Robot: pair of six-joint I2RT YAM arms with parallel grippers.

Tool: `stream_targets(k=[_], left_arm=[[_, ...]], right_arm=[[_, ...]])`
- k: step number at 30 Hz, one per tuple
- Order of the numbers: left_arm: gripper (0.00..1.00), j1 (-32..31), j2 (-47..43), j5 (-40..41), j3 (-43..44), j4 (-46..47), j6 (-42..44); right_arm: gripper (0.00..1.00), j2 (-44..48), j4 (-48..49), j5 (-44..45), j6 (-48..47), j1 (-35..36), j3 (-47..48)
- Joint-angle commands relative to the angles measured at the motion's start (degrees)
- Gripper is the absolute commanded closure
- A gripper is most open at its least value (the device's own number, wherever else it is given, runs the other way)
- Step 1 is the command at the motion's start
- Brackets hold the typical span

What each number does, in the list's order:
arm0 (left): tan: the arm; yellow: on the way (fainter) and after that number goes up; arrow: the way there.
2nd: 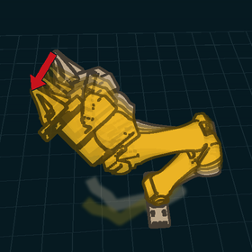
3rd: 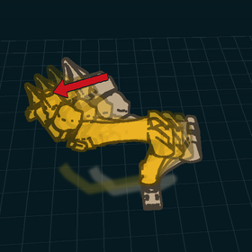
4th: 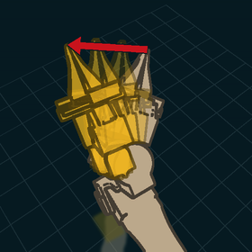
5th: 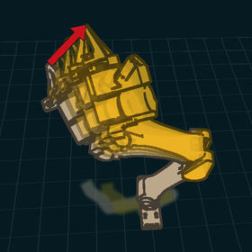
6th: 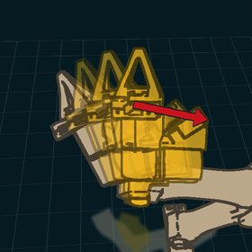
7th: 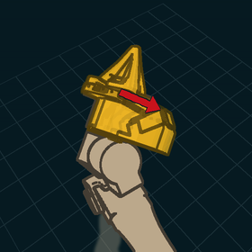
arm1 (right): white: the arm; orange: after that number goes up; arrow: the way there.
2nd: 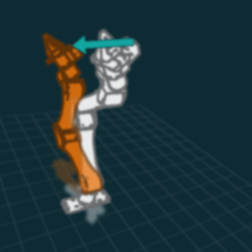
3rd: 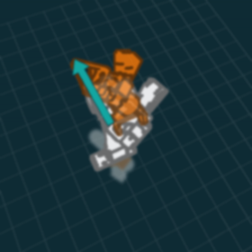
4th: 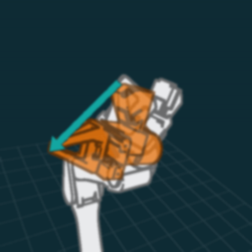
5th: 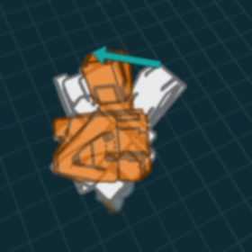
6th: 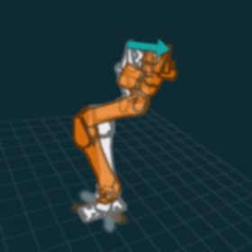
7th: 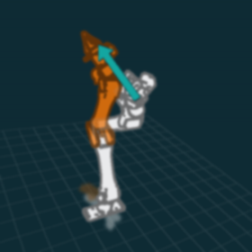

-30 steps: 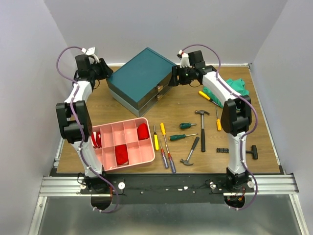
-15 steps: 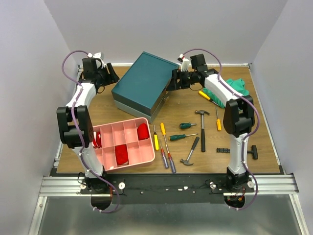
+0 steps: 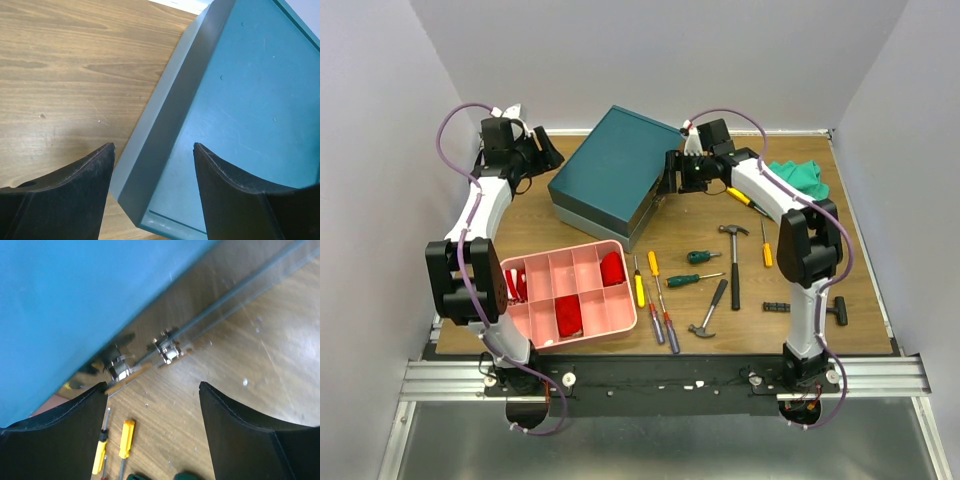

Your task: Sort the tools into containers

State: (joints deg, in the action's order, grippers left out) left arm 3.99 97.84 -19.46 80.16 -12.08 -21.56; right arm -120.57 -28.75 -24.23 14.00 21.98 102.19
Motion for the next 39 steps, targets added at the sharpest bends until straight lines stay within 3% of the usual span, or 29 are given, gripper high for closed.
stream_targets(k=[1, 6, 15, 26, 33, 39], left_arm=[[0.26, -0.74, -2.83, 0.39, -1.84, -0.49, -2.26], [0.26, -0.91, -5.28, 0.04, -3.25, -1.72, -2.61], [0.23, -2.05, -10.82, -2.07, -8.08, -3.39, -0.15], [0.23, -3.72, -16.8, -0.84, -14.41, -7.61, 4.33], [0.23, -3.81, -23.39, -6.54, -19.25, -7.17, 13.46], [0.26, -5.47, -21.74, -12.18, -19.17, -7.87, 16.9]], right_arm=[[0.2, 4.47, -1.49, 7.37, 2.79, -0.36, -4.98], [0.2, 5.96, 0.89, 1.65, 5.33, -0.36, -3.85], [0.2, 5.62, 1.24, 2.25, 12.28, -0.27, -1.47], [0.22, 1.13, -2.8, 11.3, 13.69, -0.36, -0.33], [0.23, -0.27, -2.71, 14.55, 11.23, 0.26, 0.2], [0.23, -0.19, -6.31, 23.69, 7.28, 0.0, -0.49]])
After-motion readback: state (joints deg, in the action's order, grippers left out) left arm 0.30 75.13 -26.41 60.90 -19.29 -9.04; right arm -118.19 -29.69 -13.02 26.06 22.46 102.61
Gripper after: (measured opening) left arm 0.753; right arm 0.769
